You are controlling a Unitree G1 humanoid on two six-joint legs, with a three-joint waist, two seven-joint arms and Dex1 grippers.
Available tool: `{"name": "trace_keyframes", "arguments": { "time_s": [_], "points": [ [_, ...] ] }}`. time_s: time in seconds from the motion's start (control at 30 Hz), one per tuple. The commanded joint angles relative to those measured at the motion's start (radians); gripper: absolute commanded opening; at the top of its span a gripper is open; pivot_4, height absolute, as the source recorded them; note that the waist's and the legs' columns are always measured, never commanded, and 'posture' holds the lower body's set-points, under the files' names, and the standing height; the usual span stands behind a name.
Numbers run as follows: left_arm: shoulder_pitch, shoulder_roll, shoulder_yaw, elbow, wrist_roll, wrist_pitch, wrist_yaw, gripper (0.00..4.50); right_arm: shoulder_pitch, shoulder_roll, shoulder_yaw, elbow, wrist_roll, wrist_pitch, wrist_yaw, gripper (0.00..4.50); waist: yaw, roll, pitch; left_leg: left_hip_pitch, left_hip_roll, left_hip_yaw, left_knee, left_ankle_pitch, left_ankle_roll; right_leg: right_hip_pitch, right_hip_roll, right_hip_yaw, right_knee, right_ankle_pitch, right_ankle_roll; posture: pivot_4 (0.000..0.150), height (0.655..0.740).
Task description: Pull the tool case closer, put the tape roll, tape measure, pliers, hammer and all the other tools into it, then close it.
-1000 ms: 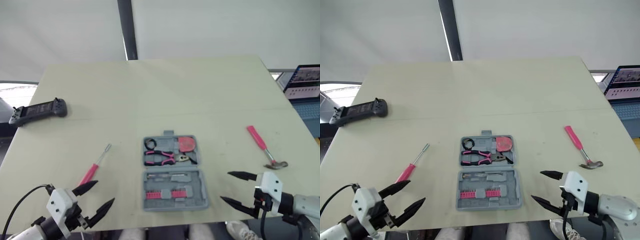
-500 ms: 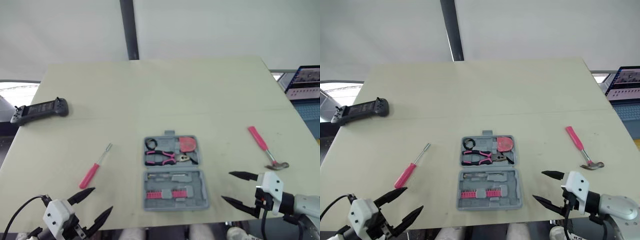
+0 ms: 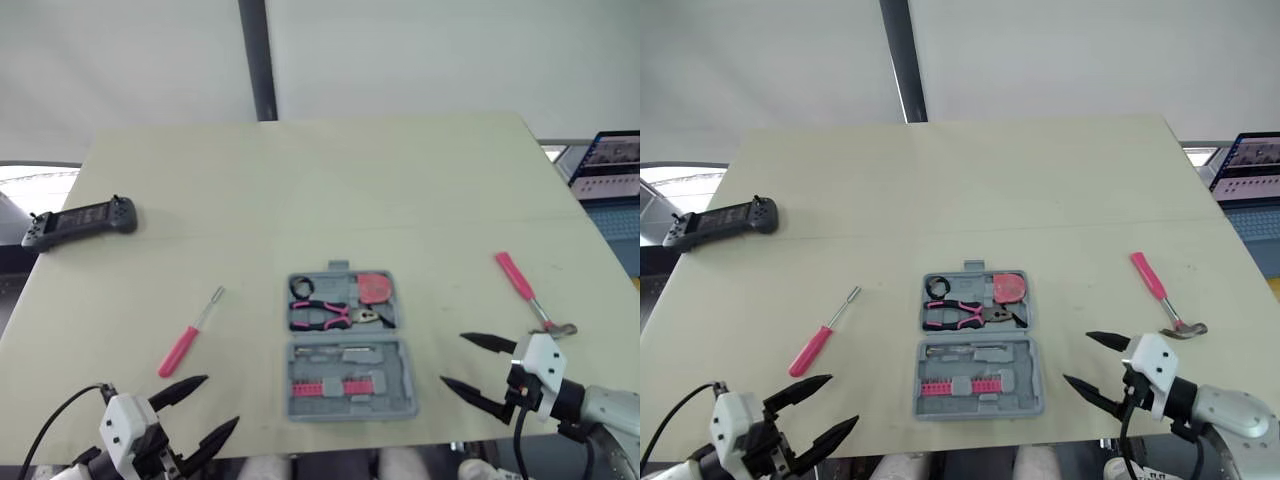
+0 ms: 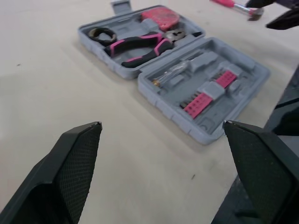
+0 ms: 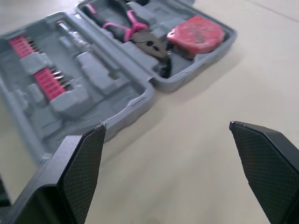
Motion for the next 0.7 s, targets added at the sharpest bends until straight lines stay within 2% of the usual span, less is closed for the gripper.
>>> {"name": "trace_keyframes", "arguments": {
  "time_s": [0.03, 0.23, 0.43, 0.6, 0.7],
  "points": [
    [-0.057, 0.042, -0.058, -0.046, -0.052, -0.022, -0.090, 4.44, 0.052, 0.014, -0.098, -0.050, 0.026, 0.054, -0.069, 4.50, 0.000, 0.002, -0.001, 0.000, 0.000, 0.000, 0.000, 0.000, 0.000, 0.000, 0.000, 0.000, 0.000, 0.000, 0.000, 0.150, 0.7400],
    [-0.118, 0.095, -0.116, -0.023, -0.042, -0.061, -0.171, 4.44, 0.124, 0.050, -0.166, -0.133, 0.032, 0.139, -0.158, 4.50, -0.009, 0.003, -0.002, 0.002, 0.001, 0.004, -0.002, 0.000, 0.000, 0.000, 0.000, -0.002, 0.002, 0.000, 0.000, 0.150, 0.7400],
    [-0.155, 0.092, -0.132, -0.020, -0.041, -0.048, -0.134, 4.44, 0.144, 0.066, -0.208, -0.172, 0.032, 0.190, -0.211, 4.50, -0.008, 0.004, -0.002, 0.005, 0.001, 0.006, -0.002, 0.000, 0.001, 0.000, 0.000, 0.000, 0.003, 0.000, 0.000, 0.150, 0.7400],
    [-0.187, 0.089, -0.141, -0.013, -0.036, -0.026, -0.091, 4.44, 0.074, -0.027, -0.247, -0.122, 0.074, 0.353, -0.202, 4.50, -0.005, 0.004, -0.002, 0.005, 0.001, 0.006, -0.001, 0.000, 0.001, 0.000, 0.000, 0.001, 0.005, 0.000, 0.000, 0.150, 0.7400],
    [-0.215, 0.091, -0.153, -0.010, -0.025, -0.017, -0.071, 4.44, -0.035, -0.098, -0.232, -0.023, 0.057, 0.425, -0.216, 4.50, -0.006, 0.003, -0.002, 0.005, 0.001, 0.006, -0.001, 0.000, 0.001, 0.000, 0.000, 0.001, 0.008, 0.000, 0.000, 0.150, 0.7400]
  ]
}}
